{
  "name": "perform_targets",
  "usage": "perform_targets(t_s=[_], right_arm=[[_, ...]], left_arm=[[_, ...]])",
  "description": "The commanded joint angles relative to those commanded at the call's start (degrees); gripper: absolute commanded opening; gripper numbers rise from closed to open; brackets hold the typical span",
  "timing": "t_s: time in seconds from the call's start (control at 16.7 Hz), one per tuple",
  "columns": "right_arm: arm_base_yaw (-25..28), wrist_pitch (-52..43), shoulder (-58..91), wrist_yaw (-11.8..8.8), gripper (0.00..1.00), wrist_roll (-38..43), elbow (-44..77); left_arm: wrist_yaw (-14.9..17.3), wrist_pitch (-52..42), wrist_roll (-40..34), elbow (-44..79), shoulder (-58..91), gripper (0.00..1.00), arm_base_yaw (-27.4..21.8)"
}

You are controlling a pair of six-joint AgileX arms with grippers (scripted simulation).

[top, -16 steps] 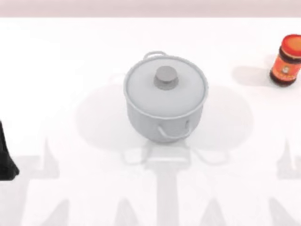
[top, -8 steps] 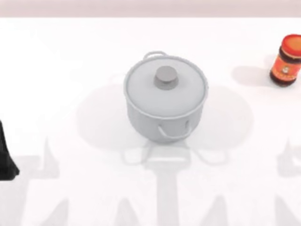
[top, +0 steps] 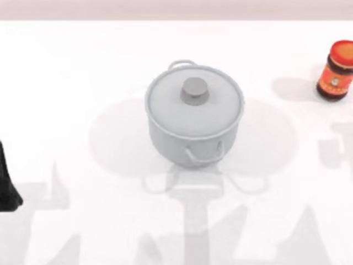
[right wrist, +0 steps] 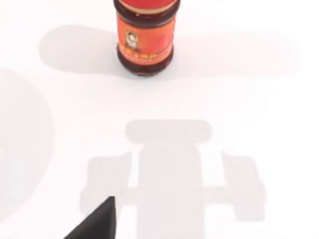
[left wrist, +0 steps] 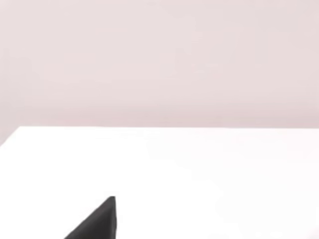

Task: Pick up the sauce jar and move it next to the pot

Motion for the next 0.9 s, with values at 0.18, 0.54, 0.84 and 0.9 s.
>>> perform_targets(t_s=[0.18,0.54,0.84,0.9], right_arm=[[-0.3,-9.2,16.8,-0.2,1.0,-1.7,17.9],[0.3,-25.1,50.4,-1.2,1.0,-5.9,53.2],[1.7,-35.1,74.9,-2.5,1.0,-9.6,76.8],[1.9,-36.6,78.9,-2.8,1.0,-10.2,80.5]], left_arm=[[0.0,0.0,0.0,0.0,0.0,1.0,0.0],[0.0,0.0,0.0,0.0,0.0,1.0,0.0],[0.0,0.0,0.0,0.0,0.0,1.0,0.0],[0.0,0.0,0.0,0.0,0.0,1.0,0.0]])
